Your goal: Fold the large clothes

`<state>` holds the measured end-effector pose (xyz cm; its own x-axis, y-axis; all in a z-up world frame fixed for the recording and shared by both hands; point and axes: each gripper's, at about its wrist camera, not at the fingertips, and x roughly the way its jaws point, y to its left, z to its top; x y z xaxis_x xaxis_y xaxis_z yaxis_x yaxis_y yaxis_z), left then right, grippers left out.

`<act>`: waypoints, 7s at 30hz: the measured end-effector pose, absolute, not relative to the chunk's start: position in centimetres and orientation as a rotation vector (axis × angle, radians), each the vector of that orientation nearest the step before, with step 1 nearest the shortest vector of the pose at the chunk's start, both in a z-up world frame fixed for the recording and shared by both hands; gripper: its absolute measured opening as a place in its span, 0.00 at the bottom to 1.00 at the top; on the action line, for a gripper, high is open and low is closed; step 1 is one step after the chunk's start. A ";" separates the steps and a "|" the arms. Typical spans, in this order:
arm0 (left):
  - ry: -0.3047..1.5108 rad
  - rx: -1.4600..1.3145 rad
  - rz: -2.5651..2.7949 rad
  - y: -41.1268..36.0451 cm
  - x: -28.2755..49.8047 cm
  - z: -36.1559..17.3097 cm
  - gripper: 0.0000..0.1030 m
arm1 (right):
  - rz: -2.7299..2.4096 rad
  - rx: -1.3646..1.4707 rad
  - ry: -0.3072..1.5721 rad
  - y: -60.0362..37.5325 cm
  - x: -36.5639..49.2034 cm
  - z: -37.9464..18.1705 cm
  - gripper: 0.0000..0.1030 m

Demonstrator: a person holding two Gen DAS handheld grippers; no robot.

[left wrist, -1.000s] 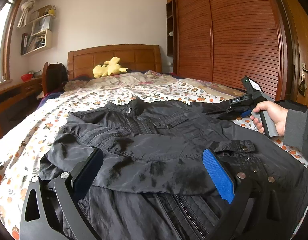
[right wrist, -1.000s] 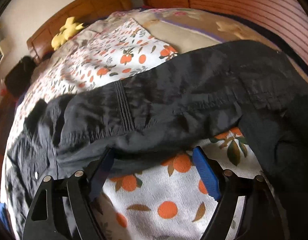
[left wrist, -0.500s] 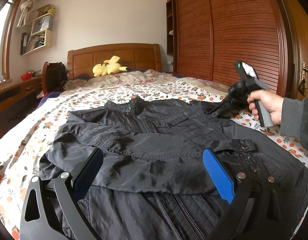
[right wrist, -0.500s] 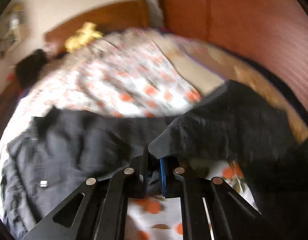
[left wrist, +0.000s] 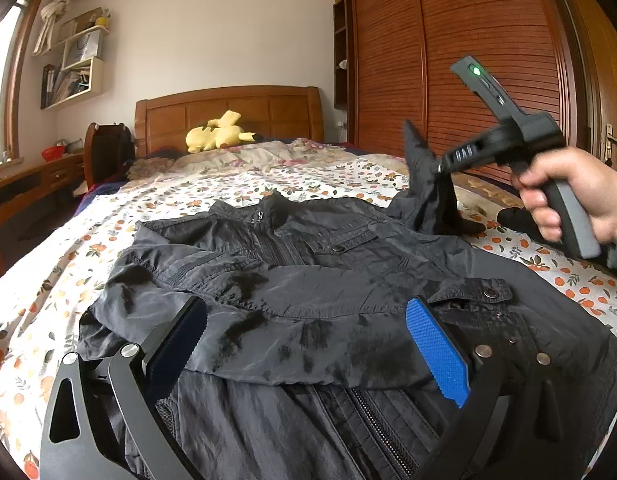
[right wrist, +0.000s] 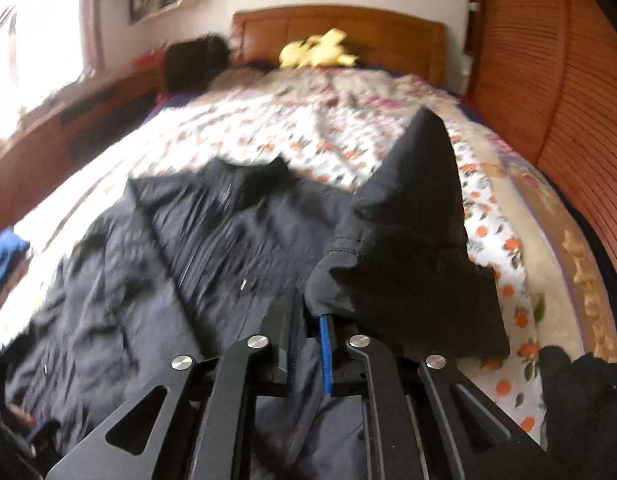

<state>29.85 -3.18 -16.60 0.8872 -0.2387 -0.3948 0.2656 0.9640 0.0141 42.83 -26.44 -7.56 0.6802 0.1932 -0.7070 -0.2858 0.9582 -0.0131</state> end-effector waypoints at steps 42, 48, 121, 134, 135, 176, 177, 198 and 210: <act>0.352 0.029 -0.258 1.6 27.9 -12.8 0.98 | -0.104 0.200 0.938 -38.7 47.4 -16.4 0.68; 0.364 0.024 -0.249 2.6 27.8 -13.0 0.98 | -0.118 0.319 0.943 -40.0 48.4 -17.2 0.68; 0.439 0.171 -0.212 2.9 23.2 -13.3 0.98 | 0.356 -0.193 0.782 -21.2 24.9 -11.8 0.44; 0.530 0.228 -0.361 -5.3 27.2 -15.2 0.97 | 0.306 -0.200 0.762 -24.5 23.9 -13.4 0.48; 0.539 0.231 -0.370 -5.8 27.5 -15.4 0.92 | 0.305 -0.194 0.762 -24.7 23.9 -13.6 0.48; 0.653 0.053 -0.039 9.6 34.0 -15.8 0.04 | 0.346 -0.066 0.692 -23.4 27.9 -15.5 0.49; 0.652 0.054 -0.043 9.5 33.6 -15.7 0.04 | 0.345 -0.061 0.693 -23.5 28.0 -15.5 0.49; 0.853 0.129 -0.152 6.2 36.2 -20.7 0.28 | 0.337 -0.091 0.696 -22.9 27.8 -15.8 0.54; 0.694 0.151 -0.221 4.3 30.6 -15.6 0.06 | 0.346 -0.086 0.686 -23.0 27.6 -15.6 0.54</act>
